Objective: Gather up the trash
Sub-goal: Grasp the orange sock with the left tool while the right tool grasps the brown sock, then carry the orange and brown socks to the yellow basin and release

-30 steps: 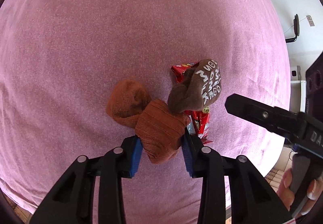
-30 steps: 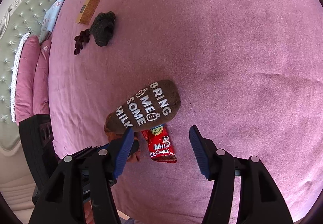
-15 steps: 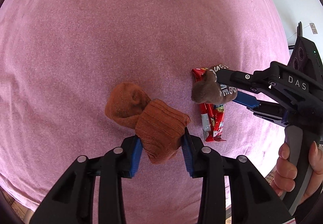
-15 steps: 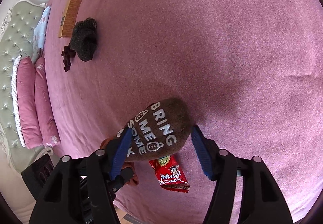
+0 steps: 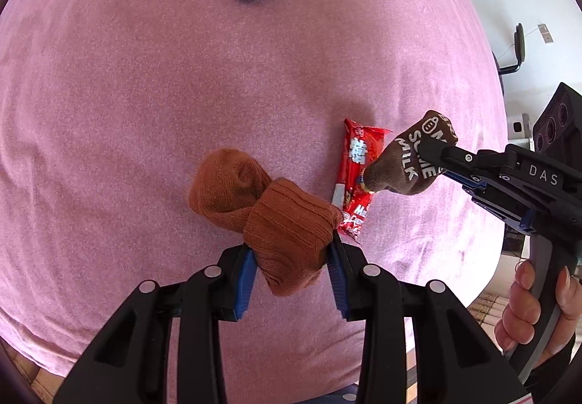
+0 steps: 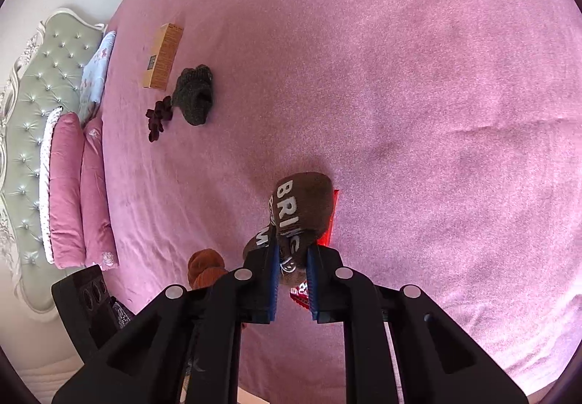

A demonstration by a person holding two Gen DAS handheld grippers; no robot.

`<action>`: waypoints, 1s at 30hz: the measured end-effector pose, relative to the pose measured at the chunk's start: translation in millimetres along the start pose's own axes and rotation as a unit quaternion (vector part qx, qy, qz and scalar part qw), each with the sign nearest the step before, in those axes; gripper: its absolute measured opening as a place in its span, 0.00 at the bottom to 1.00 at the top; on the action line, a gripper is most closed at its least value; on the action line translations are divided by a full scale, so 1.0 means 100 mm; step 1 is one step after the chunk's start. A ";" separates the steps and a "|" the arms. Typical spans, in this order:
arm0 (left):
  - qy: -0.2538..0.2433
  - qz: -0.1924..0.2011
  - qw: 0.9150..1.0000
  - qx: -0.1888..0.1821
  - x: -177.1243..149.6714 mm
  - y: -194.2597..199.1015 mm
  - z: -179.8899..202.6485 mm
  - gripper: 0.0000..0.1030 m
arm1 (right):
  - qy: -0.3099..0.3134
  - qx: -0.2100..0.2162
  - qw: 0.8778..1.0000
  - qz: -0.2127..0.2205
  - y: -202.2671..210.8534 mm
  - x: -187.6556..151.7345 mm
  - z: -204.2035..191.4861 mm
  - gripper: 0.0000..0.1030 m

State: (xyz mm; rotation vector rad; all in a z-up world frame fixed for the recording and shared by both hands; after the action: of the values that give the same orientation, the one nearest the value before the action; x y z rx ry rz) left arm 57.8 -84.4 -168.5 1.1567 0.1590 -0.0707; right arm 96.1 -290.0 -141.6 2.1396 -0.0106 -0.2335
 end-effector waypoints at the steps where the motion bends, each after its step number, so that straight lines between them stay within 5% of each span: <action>1: -0.010 0.000 1.000 0.000 0.03 0.06 -0.04 0.35 | -0.001 -0.001 1.000 0.004 0.04 -0.06 0.00 0.12; 20: -0.161 -0.026 0.987 0.002 -0.73 0.36 0.23 0.35 | -0.112 0.008 0.990 0.083 0.22 -1.51 0.21 0.12; 30: -0.216 -0.049 0.975 0.005 -1.09 0.14 0.81 0.35 | -0.171 0.014 0.978 0.117 0.52 -2.16 0.73 0.12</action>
State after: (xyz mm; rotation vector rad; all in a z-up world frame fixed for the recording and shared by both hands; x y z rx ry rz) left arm -40.8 -155.4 -106.2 1.1163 -0.1711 -0.4081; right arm -124.3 -358.4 -102.0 2.0797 -0.4658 -0.4613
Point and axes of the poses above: each gripper's, at about its wrist camera, not at the fingertips, and y roughly against the way its jaws point, z to its right, x to its top, the point moved 2 cm from there along -y, roughly the way its jaws point, and after that the axes turned 10 degrees about -z, right-handed, at the moved point
